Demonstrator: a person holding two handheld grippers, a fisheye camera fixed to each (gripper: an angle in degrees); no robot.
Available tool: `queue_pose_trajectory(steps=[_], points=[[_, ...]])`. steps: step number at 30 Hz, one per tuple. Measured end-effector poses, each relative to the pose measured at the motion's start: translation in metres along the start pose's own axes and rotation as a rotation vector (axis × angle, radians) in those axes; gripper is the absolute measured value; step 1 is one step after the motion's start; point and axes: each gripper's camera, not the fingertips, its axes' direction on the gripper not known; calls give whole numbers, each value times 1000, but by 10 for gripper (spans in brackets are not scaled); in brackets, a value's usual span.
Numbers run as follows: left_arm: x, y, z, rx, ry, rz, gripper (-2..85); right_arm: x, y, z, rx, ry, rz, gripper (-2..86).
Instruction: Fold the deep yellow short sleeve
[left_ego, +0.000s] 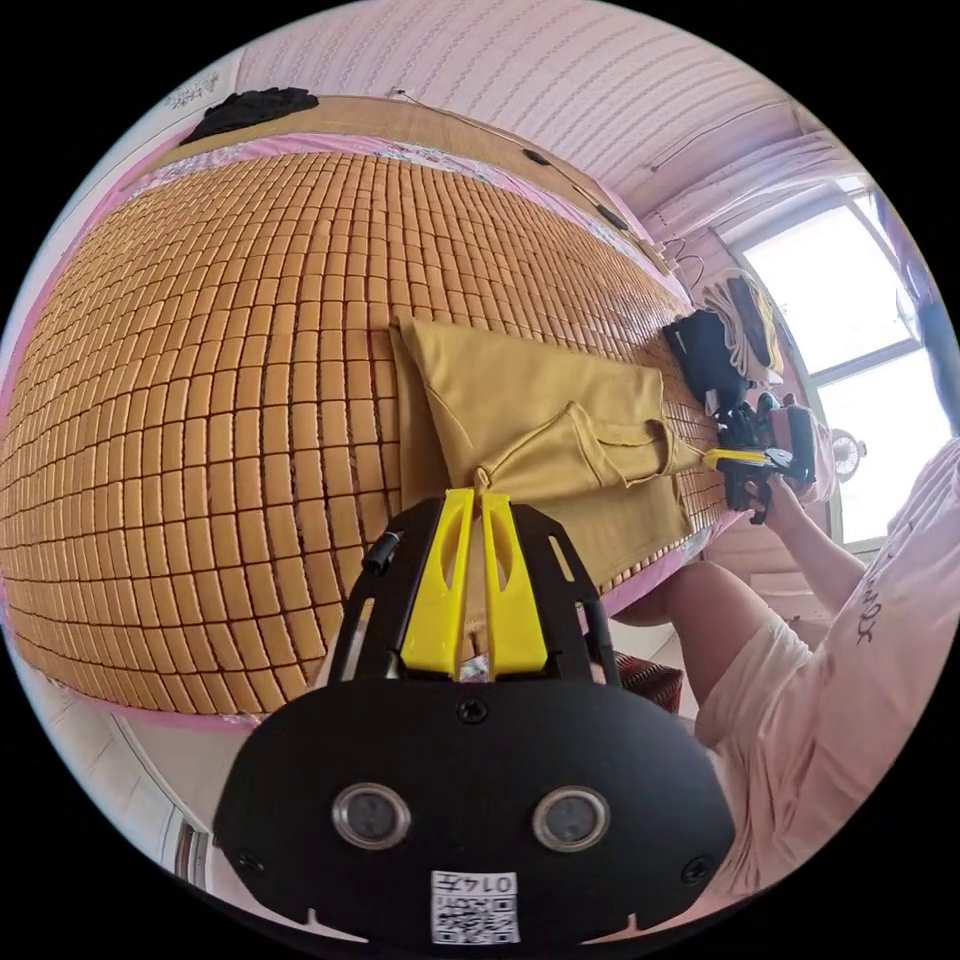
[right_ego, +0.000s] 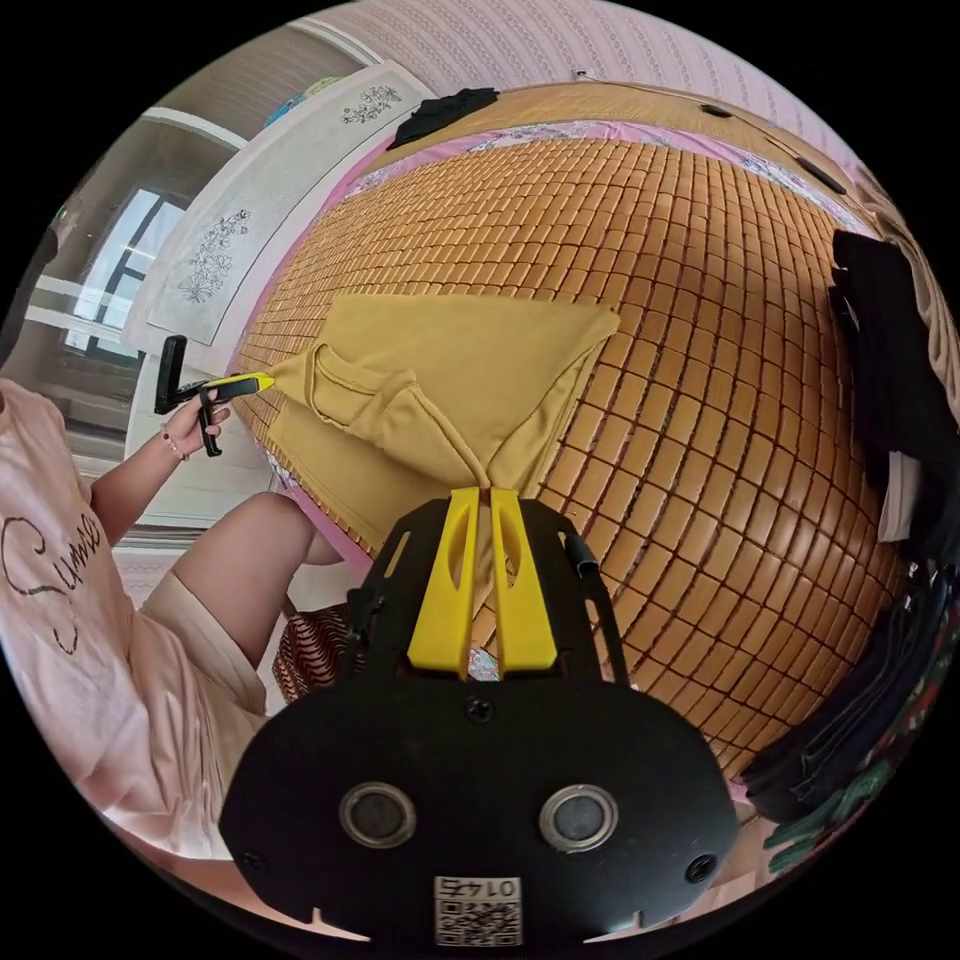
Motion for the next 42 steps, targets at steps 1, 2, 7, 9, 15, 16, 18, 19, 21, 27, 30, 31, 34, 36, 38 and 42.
queue_pose_trajectory(steps=[1,2,7,9,15,16,18,19,21,27,30,31,34,36,38,42], points=[[1,5,4,-2,-10,-5,-9,0,8,10,-5,-12,9,8],[3,13,13,-20,-33,-17,-8,-1,16,22,-10,7,22,7],[13,40,32,-19,-65,-53,-1,-7,47,47,14,34,66,18],[21,50,30,3,-75,-44,19,-10,58,45,36,31,64,28],[46,87,-1,112,-116,-58,59,-37,108,18,143,123,37,66],[50,93,-5,122,-114,-55,59,-44,124,9,190,114,40,73],[70,119,-22,156,-132,-43,53,-60,150,-5,249,108,42,83],[78,126,-27,167,-138,-34,48,-73,166,-13,269,106,47,88],[115,153,-44,193,-195,30,22,-97,187,-24,284,100,41,92],[203,187,-54,210,-361,197,-5,-167,216,-31,214,108,-45,94],[236,184,-42,189,-361,285,-7,-198,203,-32,178,99,-100,92],[243,184,-40,202,-382,297,-7,-212,194,-34,169,117,-132,90],[264,175,-26,244,-486,333,-7,-241,164,-40,145,173,-198,88],[266,157,-8,183,-454,362,-7,-255,143,-44,133,200,-233,88],[262,141,7,124,-430,343,-6,-268,114,-46,104,263,-265,89],[249,106,39,19,-271,313,1,-273,70,-51,47,288,-271,95]])
